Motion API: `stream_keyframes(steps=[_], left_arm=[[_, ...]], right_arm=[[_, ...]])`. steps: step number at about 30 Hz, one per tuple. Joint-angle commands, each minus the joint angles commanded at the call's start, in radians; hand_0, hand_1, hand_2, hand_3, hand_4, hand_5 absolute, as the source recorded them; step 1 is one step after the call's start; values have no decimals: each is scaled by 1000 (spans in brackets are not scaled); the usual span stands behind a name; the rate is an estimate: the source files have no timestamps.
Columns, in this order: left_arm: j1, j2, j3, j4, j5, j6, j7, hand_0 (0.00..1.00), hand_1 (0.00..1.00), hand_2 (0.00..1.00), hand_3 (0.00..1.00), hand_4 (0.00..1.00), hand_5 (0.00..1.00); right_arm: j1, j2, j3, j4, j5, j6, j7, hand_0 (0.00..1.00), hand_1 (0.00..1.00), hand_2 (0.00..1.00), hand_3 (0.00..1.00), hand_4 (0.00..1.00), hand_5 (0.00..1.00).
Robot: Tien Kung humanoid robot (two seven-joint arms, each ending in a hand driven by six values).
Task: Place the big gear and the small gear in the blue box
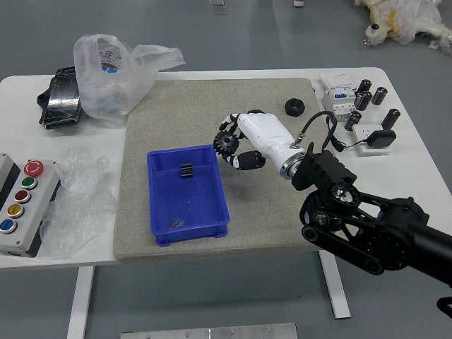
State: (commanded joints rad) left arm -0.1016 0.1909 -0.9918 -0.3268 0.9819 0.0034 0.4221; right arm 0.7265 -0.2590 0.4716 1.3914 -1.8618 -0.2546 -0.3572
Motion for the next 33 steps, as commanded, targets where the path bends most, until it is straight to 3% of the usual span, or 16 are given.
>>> stream_keyframes(steps=[9, 10, 16, 17, 22, 23, 28, 29, 33], left_arm=[[-1, 0, -1, -2, 2, 0, 3, 724, 651, 656, 763, 743, 460], [0, 0, -2, -2, 2, 0, 4, 724, 651, 656, 764, 744, 460], [-1, 0, -3, -2, 5, -1, 5, 724, 651, 656, 764, 744, 460], [-2, 0, -3, -2, 5, -1, 5, 724, 651, 656, 763, 743, 460], [-2, 0, -3, -2, 6, -1, 4, 724, 651, 656, 763, 743, 460], [-2, 0, -4, -2, 6, -1, 4, 724, 651, 656, 763, 742, 460], [-1, 0, -4, -2, 6, -2, 5, 724, 651, 656, 763, 742, 460], [-1, -1, -3, -1, 5, -1, 4, 724, 652, 656, 762, 742, 460], [-2, -1, -3, -1, 6, -4, 5, 724, 652, 656, 762, 742, 460]], right_arm=[[54, 42, -74, 12, 11, 41, 18, 513, 539, 358, 439, 198, 2], [56, 44, -75, 14, 12, 51, 16, 546, 584, 455, 554, 419, 2], [60, 56, -81, 14, 16, 103, -1, 546, 584, 455, 554, 419, 2], [59, 58, -82, 13, 17, 109, -4, 567, 659, 653, 697, 425, 97], [56, 61, -78, 10, 13, 123, -17, 567, 659, 653, 697, 425, 97], [55, 61, -76, 9, 11, 124, -20, 583, 692, 716, 746, 525, 114], [52, 60, -69, 7, 6, 128, -33, 583, 692, 716, 746, 525, 114], [51, 60, -68, 7, 6, 129, -34, 597, 706, 753, 810, 568, 139], [50, 60, -67, 7, 8, 129, -35, 597, 706, 753, 810, 568, 139]])
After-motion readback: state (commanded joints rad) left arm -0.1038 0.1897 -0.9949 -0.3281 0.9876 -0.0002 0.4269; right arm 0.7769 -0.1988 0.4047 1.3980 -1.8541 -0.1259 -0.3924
